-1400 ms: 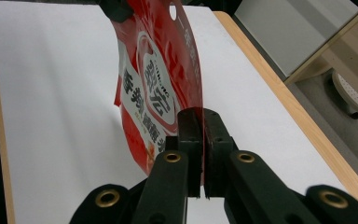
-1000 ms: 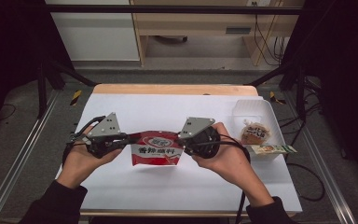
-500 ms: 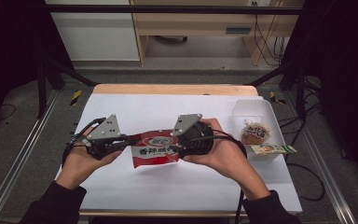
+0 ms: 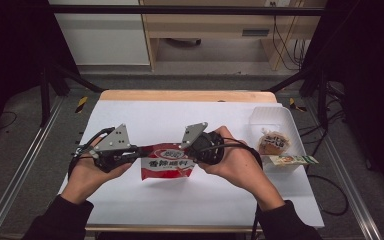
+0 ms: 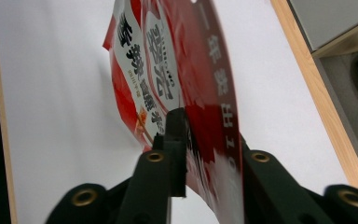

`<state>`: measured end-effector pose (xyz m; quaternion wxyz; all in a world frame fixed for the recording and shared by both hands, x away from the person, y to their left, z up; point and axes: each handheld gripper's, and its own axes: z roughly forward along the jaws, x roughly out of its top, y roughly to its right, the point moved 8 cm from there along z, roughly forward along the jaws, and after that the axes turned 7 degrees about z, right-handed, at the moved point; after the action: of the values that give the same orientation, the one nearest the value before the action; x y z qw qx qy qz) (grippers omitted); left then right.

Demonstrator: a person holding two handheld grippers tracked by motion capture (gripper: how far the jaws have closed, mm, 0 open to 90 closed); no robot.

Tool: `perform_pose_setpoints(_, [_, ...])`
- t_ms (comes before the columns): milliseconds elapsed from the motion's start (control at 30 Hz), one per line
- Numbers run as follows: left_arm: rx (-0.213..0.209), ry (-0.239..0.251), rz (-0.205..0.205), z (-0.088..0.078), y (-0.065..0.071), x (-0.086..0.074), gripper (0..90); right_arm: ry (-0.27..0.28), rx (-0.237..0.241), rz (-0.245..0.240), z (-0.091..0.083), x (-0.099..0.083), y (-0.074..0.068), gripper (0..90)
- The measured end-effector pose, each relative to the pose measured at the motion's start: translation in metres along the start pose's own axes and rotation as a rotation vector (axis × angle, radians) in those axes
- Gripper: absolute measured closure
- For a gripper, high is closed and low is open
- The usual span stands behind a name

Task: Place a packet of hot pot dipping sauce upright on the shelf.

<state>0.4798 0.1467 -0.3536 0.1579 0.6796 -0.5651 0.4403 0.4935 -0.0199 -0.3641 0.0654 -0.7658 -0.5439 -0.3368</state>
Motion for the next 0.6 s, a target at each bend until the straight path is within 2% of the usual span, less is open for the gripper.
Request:
perform_pose_setpoints(133, [-0.002,0.009,-0.008,0.000,0.001,0.000,89.8,-0.001,-0.012,-0.008,-0.002,0.001,0.001,89.3])
perform_pose_setpoints(300, [0.006,0.032,-0.027,0.000,0.001,-0.002,87.9,0.010,-0.052,-0.032,-0.007,0.007,0.006,89.6])
perform_pose_setpoints(333, [0.018,0.037,-0.035,0.000,0.000,-0.003,84.5,0.011,-0.058,-0.035,-0.008,0.009,0.007,89.7])
perform_pose_setpoints(533, [0.068,0.076,-0.096,-0.002,-0.002,-0.017,47.1,-0.013,-0.120,-0.074,-0.017,0.010,0.024,89.7])
perform_pose_setpoints(600, [0.069,0.077,-0.110,-0.003,0.001,-0.028,43.0,-0.009,-0.139,-0.078,-0.022,0.009,0.032,89.7])
